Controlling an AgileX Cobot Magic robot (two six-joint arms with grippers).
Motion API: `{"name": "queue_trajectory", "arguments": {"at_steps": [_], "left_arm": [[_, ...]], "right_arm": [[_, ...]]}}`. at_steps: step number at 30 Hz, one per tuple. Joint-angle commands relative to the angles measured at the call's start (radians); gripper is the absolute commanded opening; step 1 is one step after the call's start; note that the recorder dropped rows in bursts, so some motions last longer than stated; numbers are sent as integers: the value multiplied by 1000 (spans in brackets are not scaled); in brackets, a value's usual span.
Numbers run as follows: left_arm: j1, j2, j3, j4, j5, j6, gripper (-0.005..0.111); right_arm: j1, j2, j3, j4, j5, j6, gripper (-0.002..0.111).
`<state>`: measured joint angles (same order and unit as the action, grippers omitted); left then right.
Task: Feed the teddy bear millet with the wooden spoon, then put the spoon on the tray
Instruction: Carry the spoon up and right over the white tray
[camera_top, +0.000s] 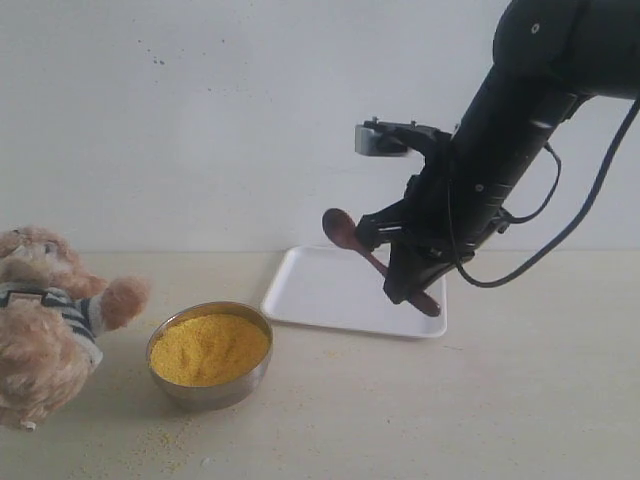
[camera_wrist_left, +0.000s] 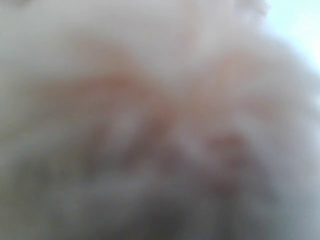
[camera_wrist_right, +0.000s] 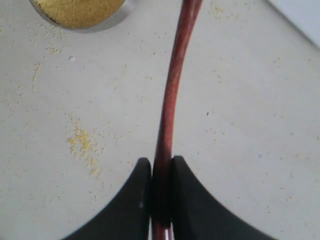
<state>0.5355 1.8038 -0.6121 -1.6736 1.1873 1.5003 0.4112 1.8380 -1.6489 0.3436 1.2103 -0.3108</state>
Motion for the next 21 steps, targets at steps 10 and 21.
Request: {"name": "queue_trajectory", "arguments": {"at_steps": [10, 21], "left_arm": [[-1, -12, -1, 5, 34, 2, 4], [-1, -12, -1, 30, 34, -4, 4]], "right_arm": [[-30, 247, -285, -19, -221, 40, 0], [-58, 546, -388, -98, -407, 35, 0]]}}
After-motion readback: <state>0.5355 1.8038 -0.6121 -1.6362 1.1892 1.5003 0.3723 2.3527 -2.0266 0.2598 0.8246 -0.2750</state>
